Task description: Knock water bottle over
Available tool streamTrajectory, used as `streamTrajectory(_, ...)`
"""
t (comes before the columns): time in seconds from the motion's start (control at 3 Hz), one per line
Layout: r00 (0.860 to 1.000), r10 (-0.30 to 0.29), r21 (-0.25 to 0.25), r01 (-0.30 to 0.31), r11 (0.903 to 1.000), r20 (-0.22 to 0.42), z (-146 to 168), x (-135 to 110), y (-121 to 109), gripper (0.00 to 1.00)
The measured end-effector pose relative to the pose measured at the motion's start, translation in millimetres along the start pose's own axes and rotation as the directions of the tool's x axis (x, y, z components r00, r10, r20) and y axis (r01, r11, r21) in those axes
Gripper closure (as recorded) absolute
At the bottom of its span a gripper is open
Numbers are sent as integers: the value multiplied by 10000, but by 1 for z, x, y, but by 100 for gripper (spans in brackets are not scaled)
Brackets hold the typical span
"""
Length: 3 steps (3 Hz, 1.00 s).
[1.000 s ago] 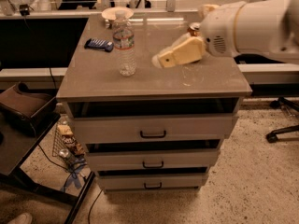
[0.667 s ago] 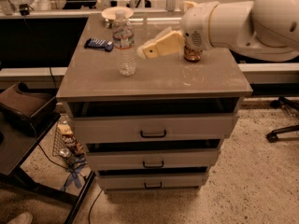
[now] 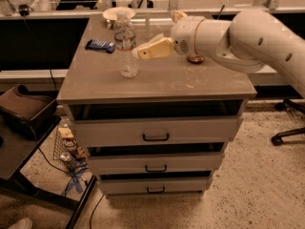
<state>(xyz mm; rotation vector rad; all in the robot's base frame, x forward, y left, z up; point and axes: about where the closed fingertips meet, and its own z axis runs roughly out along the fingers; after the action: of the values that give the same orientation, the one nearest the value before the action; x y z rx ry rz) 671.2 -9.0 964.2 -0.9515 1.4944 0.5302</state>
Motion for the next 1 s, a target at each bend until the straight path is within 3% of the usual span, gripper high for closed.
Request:
streamTrajectory(0.33, 9949, 466, -522, -421, 9977, 895, 32, 7, 6, 0)
streamTrajectory(0.67, 9898, 719, -970, -601, 9935, 1231, 55, 10, 12, 0)
streamTrajectory(1.0, 9893, 937, -1473, -769, 9861, 1114, 80, 19, 24, 2)
